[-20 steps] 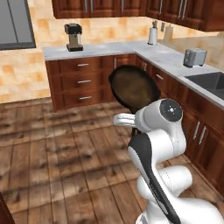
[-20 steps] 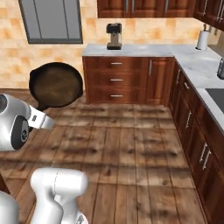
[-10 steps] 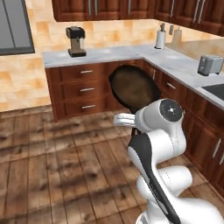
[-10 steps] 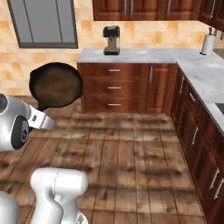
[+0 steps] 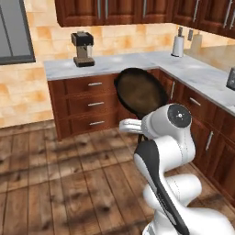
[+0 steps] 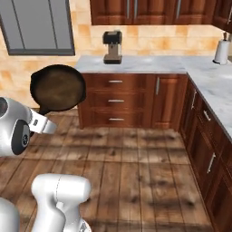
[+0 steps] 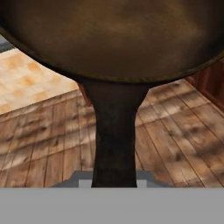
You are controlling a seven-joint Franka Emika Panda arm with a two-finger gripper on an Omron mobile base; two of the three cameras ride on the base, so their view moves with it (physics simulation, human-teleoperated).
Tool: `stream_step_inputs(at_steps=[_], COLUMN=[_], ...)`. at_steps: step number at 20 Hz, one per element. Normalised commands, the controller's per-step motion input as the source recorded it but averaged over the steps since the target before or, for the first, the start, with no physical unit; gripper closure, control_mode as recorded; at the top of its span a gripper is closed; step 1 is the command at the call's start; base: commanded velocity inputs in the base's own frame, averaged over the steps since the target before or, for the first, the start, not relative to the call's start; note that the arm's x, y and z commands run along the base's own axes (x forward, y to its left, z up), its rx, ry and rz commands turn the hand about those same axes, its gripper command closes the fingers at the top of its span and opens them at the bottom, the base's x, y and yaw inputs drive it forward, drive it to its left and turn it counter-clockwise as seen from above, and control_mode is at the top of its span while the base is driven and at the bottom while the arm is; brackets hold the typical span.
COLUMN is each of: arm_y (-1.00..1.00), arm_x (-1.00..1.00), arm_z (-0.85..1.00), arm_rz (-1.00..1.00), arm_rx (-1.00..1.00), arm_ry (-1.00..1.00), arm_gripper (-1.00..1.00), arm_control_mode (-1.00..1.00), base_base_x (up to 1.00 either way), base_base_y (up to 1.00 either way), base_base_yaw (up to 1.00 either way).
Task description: Move the pot and pan from the stove into the sink.
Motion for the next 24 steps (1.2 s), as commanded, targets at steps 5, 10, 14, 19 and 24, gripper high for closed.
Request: stream_step_inputs(at_steps=[5,10,14,19,24], arm_y=[0.0,0.0,0.0,0.0,0.0], arm_x=[0.0,0.0,0.0,0.0,0.0], arm_z=[0.0,0.0,0.0,0.0,0.0], arm_rz=[0.0,0.0,0.0,0.0,0.0], arm_rx=[0.0,0.0,0.0,0.0,0.0], arm_ry=[0.0,0.0,0.0,0.0,0.0], arm_gripper=[1.0,1.0,1.0,1.0,1.0], arm_control_mode=[1.0,1.0,1.0,1.0,1.0], base_base_x=[0.68,0.0,0.0,0.0,0.0], base_base_y=[0.01,-0.01,0.0,0.0,0.0], base_base_yaw=[-0.01,-0.04,-0.37,-0.42,-0.43])
